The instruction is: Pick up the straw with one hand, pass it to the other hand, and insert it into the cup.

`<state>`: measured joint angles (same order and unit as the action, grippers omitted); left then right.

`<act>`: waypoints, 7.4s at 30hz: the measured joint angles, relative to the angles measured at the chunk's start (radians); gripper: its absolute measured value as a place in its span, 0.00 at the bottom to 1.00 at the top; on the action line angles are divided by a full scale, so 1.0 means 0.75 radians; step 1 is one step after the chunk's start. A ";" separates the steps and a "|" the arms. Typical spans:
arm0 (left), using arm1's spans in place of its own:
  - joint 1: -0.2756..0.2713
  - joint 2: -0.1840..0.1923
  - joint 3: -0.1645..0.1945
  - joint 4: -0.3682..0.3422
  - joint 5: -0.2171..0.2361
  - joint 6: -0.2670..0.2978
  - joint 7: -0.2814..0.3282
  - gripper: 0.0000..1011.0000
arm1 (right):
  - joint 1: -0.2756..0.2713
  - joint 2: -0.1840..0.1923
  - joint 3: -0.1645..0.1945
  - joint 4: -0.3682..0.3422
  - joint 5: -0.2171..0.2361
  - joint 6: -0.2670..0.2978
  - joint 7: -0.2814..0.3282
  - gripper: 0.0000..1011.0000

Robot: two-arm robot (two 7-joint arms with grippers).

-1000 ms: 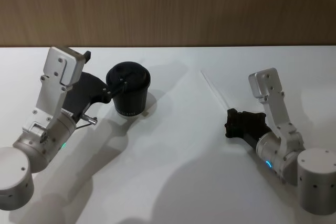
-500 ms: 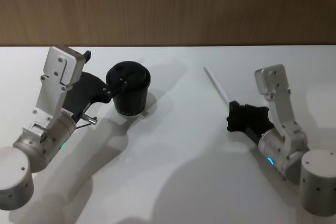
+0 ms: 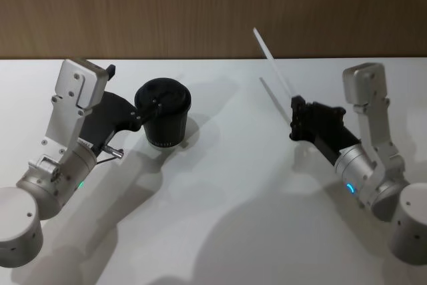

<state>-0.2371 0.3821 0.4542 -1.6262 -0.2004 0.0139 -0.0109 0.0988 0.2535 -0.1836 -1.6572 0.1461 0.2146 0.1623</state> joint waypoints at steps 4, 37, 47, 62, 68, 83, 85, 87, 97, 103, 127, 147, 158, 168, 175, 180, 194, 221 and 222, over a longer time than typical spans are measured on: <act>0.000 0.000 0.000 0.000 0.000 0.000 0.000 0.99 | 0.015 0.007 0.006 0.004 0.027 -0.076 0.050 0.00; 0.000 0.000 0.000 0.000 0.000 0.000 0.000 0.99 | 0.277 0.058 -0.041 0.206 0.413 -0.468 0.655 0.00; 0.000 0.000 -0.002 0.000 0.000 0.000 -0.001 0.99 | 0.336 0.052 -0.075 0.249 0.519 -0.484 0.801 0.00; 0.018 0.003 -0.061 -0.036 -0.154 -0.073 -0.147 0.99 | 0.373 0.047 -0.098 0.273 0.584 -0.491 0.887 0.00; 0.024 0.008 -0.096 -0.059 -0.247 -0.109 -0.238 0.99 | 0.377 0.046 -0.101 0.277 0.592 -0.492 0.898 0.00; 0.007 -0.003 -0.171 -0.074 -0.569 -0.180 -0.543 0.99 | 0.384 0.045 -0.105 0.280 0.604 -0.493 0.912 0.00; 0.000 -0.008 -0.178 -0.065 -0.624 -0.184 -0.592 0.99 | 0.384 0.045 -0.105 0.281 0.605 -0.493 0.914 0.00; -0.009 -0.016 -0.184 -0.055 -0.675 -0.185 -0.636 0.99 | 0.384 0.045 -0.106 0.281 0.605 -0.493 0.914 0.00; -0.071 -0.051 -0.192 0.013 -0.892 -0.163 -0.827 0.99 | 0.385 0.045 -0.106 0.282 0.607 -0.493 0.917 0.00; -0.114 -0.071 -0.187 0.061 -0.984 -0.135 -0.907 0.99 | 0.386 0.045 -0.106 0.282 0.608 -0.493 0.917 0.00; -0.310 -0.158 -0.137 0.293 -1.213 -0.044 -1.119 0.99 | 0.386 0.045 -0.106 0.282 0.608 -0.493 0.918 0.00; -0.436 -0.226 -0.090 0.472 -1.283 -0.023 -1.210 0.99 | 0.386 0.045 -0.106 0.282 0.608 -0.493 0.918 0.00; -0.486 -0.253 -0.065 0.540 -1.309 -0.019 -1.253 0.99 | 0.386 0.045 -0.106 0.282 0.608 -0.493 0.918 0.00; -0.509 -0.264 -0.048 0.566 -1.323 -0.016 -1.269 0.98 | 0.386 0.045 -0.106 0.282 0.608 -0.493 0.918 0.00; -0.517 -0.265 -0.036 0.568 -1.329 -0.017 -1.276 0.79 | 0.386 0.045 -0.106 0.282 0.608 -0.493 0.918 0.00; -0.520 -0.264 -0.030 0.567 -1.331 -0.022 -1.277 0.65 | 0.386 0.045 -0.106 0.282 0.608 -0.493 0.918 0.00; -0.525 -0.256 -0.019 0.562 -1.342 -0.039 -1.276 0.21 | 0.386 0.045 -0.106 0.282 0.608 -0.493 0.918 0.00; -0.518 -0.224 -0.013 0.541 -1.373 -0.060 -1.229 0.00 | 0.386 0.045 -0.106 0.282 0.608 -0.493 0.918 0.31; -0.518 -0.223 -0.012 0.540 -1.372 -0.063 -1.226 0.00 | 0.386 0.045 -0.106 0.282 0.608 -0.493 0.918 0.36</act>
<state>-0.6253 0.2146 0.4449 -1.2211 -1.2295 -0.0330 -0.9305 0.3882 0.2874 -0.2631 -1.4460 0.6020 -0.1552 0.8508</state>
